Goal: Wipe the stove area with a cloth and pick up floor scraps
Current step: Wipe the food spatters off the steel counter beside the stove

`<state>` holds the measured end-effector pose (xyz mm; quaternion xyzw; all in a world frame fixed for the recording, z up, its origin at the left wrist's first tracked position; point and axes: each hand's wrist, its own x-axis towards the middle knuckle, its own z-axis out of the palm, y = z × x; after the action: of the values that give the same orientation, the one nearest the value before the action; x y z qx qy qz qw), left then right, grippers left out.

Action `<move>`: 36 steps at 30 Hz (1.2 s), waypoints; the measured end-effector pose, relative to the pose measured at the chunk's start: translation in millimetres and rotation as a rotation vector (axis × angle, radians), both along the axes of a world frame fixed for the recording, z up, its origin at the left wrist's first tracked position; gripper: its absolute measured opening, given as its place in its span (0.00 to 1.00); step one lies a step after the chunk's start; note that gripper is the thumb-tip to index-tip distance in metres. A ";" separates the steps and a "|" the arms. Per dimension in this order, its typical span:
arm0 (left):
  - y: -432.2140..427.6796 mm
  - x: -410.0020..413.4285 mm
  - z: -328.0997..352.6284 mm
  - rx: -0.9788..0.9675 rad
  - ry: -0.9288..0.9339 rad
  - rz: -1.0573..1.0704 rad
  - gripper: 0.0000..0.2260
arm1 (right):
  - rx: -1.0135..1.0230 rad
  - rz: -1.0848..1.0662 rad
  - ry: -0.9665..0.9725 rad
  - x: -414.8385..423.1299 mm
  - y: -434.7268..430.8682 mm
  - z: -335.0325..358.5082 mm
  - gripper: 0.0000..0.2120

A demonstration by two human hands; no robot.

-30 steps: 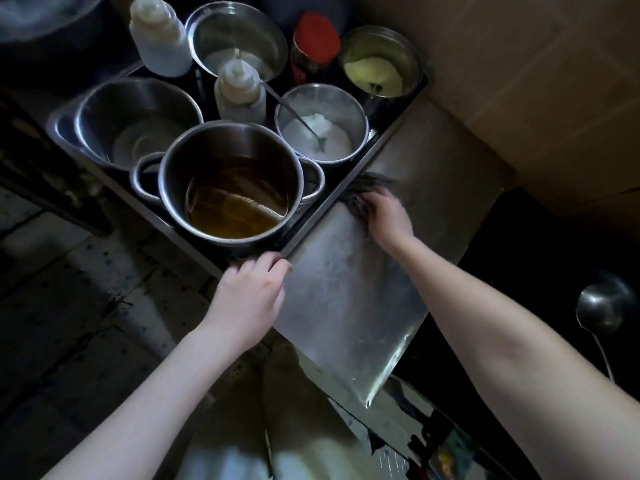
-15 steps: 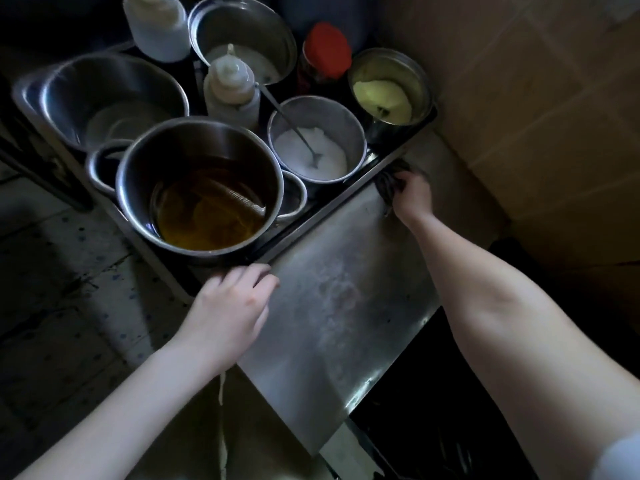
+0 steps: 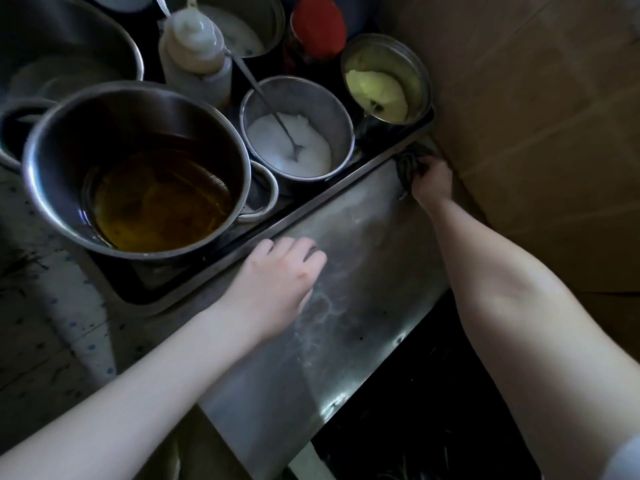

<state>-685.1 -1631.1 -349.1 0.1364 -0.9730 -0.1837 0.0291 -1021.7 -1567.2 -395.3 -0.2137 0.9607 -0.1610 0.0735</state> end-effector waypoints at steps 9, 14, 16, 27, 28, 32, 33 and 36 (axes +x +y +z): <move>-11.1 11.7 -7.9 0.065 -0.018 -0.003 0.14 | 0.010 -0.019 0.013 16.3 -19.0 1.8 0.17; -18.8 27.0 -2.5 0.102 -0.017 -0.004 0.14 | 0.038 0.053 0.003 81.6 -17.9 -3.5 0.19; -22.7 38.8 0.2 0.102 -0.021 -0.006 0.13 | 0.038 0.098 -0.001 111.8 -13.7 -5.7 0.19; -45.5 118.8 17.7 0.082 -0.119 -0.037 0.14 | -0.024 0.219 -0.048 262.7 7.3 -15.2 0.19; -46.4 124.8 18.0 0.077 -0.124 -0.040 0.14 | -0.030 0.228 -0.045 275.2 9.2 -16.3 0.19; -47.8 144.0 16.1 0.073 -0.148 -0.052 0.14 | -0.004 0.261 -0.083 319.5 18.2 -21.4 0.19; -48.3 148.0 15.2 0.070 -0.153 -0.056 0.14 | -0.001 0.271 -0.095 329.7 20.4 -21.9 0.19; -50.5 157.1 13.3 0.076 -0.153 -0.061 0.13 | 0.026 0.305 -0.119 361.1 26.5 -19.1 0.19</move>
<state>-528.0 -1681.5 -335.8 0.1215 -0.9684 -0.2103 -0.0561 -660.5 -1540.7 -414.4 -0.3464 0.9130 -0.1479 0.1567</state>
